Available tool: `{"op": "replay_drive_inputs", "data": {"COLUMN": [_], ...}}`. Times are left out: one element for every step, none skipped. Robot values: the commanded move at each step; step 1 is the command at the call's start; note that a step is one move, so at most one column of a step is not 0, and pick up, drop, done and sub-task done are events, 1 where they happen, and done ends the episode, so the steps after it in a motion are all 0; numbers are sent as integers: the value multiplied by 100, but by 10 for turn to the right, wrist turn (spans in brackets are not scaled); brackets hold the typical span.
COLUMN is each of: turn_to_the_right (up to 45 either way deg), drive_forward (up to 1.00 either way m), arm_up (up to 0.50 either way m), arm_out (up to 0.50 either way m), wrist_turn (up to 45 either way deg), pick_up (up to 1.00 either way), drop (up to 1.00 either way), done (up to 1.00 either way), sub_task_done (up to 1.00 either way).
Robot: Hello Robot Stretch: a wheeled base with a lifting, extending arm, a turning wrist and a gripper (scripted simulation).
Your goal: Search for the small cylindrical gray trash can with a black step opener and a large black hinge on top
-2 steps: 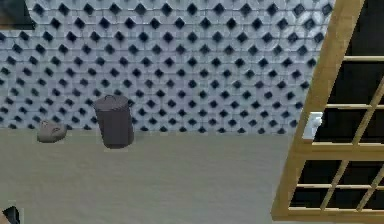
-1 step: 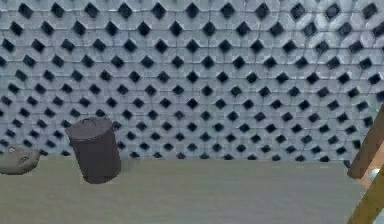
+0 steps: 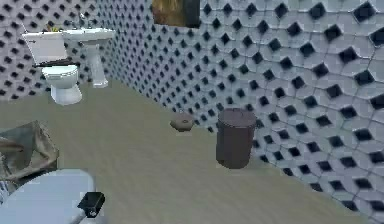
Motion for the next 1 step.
{"op": "replay_drive_inputs", "data": {"turn_to_the_right": [-330], "drive_forward": [0], "arm_up": [0], "arm_out": [0], "wrist_turn": [0], "pick_up": [0], "drop": [0], "done": [0], "sub_task_done": [0]}}
